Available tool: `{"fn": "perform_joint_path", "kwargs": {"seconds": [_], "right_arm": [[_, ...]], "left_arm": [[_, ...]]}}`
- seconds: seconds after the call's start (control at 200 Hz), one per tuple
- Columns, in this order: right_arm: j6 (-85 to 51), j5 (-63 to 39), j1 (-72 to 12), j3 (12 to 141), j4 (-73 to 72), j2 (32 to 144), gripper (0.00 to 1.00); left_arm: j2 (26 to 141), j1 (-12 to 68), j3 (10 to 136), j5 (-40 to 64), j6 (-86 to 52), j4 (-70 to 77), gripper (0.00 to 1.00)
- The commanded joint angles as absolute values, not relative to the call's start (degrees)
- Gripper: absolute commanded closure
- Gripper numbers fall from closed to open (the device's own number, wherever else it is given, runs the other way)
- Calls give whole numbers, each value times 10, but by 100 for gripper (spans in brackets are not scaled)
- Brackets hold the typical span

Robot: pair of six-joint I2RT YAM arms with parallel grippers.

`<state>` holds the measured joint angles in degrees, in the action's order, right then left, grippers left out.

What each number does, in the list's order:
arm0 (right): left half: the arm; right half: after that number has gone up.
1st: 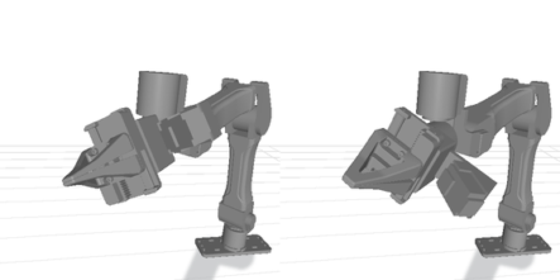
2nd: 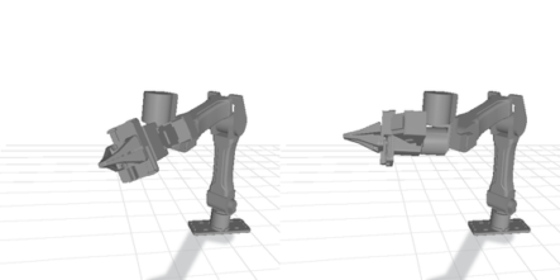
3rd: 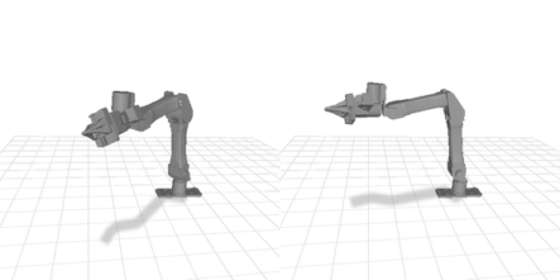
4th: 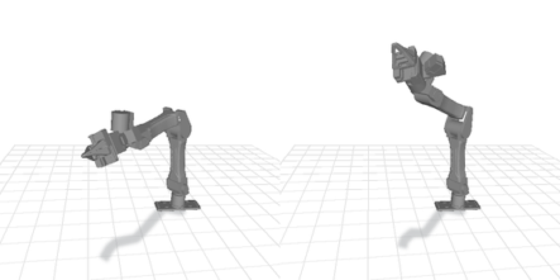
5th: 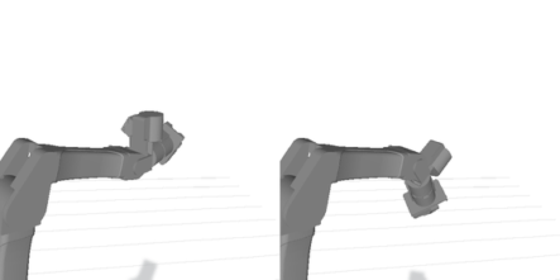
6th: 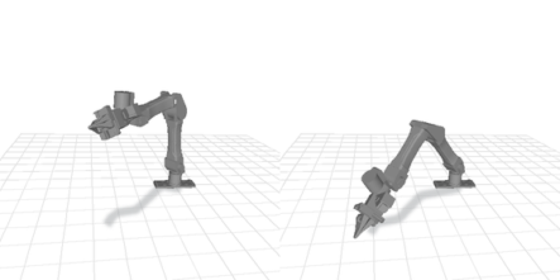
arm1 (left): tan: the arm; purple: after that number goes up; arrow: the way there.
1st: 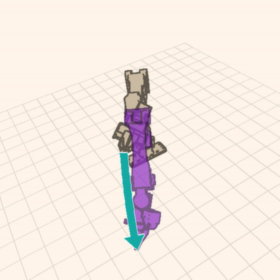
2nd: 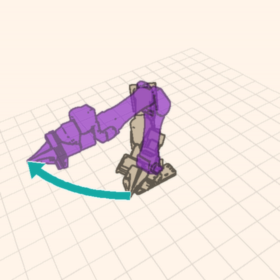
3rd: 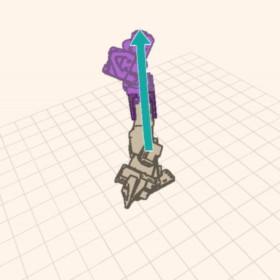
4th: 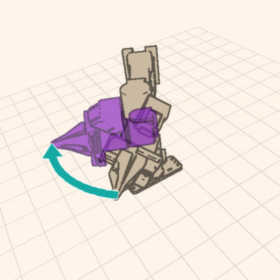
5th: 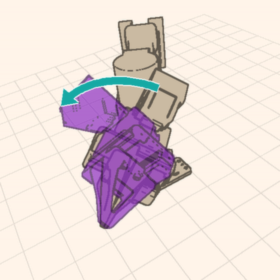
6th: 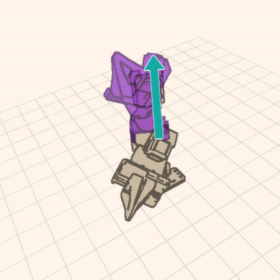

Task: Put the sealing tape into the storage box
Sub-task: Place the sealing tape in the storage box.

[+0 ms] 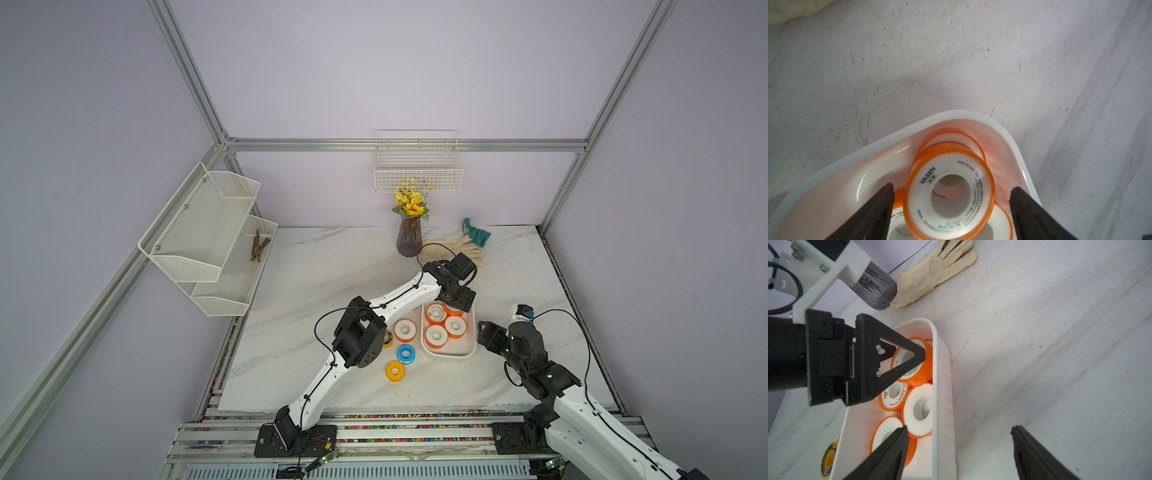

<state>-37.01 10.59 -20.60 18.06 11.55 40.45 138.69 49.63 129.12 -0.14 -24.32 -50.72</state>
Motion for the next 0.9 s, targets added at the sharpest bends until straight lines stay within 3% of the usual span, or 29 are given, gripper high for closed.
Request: {"fn": "perform_joint_path", "kwargs": {"seconds": [0.0, 0.22, 0.39, 0.485, 0.895], "right_arm": [[-366, 103, -202, 178, 105, 406, 17], [-366, 102, -201, 178, 104, 405, 17], [-366, 101, -201, 178, 103, 406, 17], [-366, 100, -201, 178, 103, 407, 17], [-365, 99, -201, 178, 101, 410, 17]], "left_arm": [[1308, 496, 1253, 1, -233, -477, 21], [1235, 496, 1153, -18, -237, -445, 41], [1219, 495, 1112, -25, -237, -441, 83], [1224, 494, 1109, -26, -238, -445, 100], [1260, 491, 1124, -2, -244, -467, 100]]}}
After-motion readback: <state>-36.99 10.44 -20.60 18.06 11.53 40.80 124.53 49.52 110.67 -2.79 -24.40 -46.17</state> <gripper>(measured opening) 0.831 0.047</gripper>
